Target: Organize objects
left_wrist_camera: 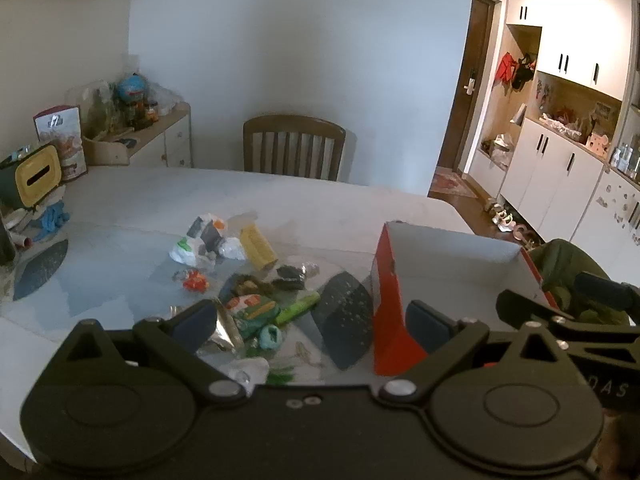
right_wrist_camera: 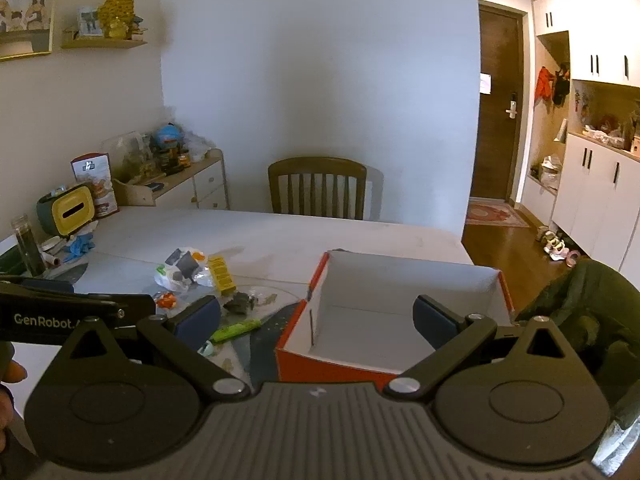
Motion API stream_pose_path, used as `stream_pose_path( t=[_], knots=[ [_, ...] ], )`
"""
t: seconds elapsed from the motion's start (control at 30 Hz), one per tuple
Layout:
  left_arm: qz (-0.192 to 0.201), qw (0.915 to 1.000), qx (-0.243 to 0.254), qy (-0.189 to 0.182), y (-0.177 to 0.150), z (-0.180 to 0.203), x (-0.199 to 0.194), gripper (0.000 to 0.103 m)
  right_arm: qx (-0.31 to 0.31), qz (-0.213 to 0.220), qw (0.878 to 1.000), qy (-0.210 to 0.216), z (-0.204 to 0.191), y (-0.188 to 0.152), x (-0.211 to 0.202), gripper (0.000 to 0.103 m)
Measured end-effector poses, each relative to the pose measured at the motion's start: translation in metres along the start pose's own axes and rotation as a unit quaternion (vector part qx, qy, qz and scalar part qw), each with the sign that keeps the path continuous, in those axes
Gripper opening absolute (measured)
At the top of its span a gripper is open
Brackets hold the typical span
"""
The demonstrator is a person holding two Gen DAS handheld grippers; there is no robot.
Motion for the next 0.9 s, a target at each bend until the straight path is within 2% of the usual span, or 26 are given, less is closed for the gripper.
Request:
stream_pose_path(
  t=[0.1, 0.2, 0.3, 0.47, 0.57, 0.67, 0.9],
  knots=[
    [0.009, 0.9999, 0.009, -0.003, 0.008, -0.013, 0.004, 0.1, -0.003, 0.004, 1.0, -0.002, -0.009, 0.006, 0.003, 0.103],
    [0.0, 0.9998, 0.009, -0.015, 0.016, -0.032, 0.016, 0.1, -0.01, 0.009, 1.0, -0.002, -0.025, 0.012, 0.009, 0.103],
    [0.009, 0.9994, 0.024, -0.025, 0.028, -0.055, 0.025, 0.101, -0.011, -0.001, 1.0, -0.005, -0.045, 0.017, 0.02, 0.103],
    [0.019, 0.9987, 0.047, 0.001, 0.038, -0.112, 0.053, 0.101, -0.024, 0.007, 1.0, 0.001, -0.077, 0.032, 0.046, 0.103],
    [-0.004, 0.9996, 0.027, -0.004, 0.031, -0.144, 0.082, 0.101, -0.035, 0.002, 0.999, -0.002, -0.093, 0.032, 0.069, 0.103],
    [-0.037, 0.9991, 0.002, -0.018, 0.017, -0.163, 0.108, 0.101, -0.042, -0.027, 0.999, 0.002, -0.112, 0.017, 0.093, 0.103],
    [-0.124, 0.9898, 0.025, -0.065, -0.026, -0.161, 0.161, 0.101, -0.088, -0.112, 0.989, 0.035, -0.163, -0.044, 0.139, 0.103]
  ],
)
Point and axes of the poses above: each gripper's, at about its wrist camera, not at the fingertips, and x roughly the way its jaws point, z to its right, y to its top, the point moved 7 cm from there along x, roughly the way its jaws point, and after that the axes turned 5 degrees about -y, right-handed, at the moved point
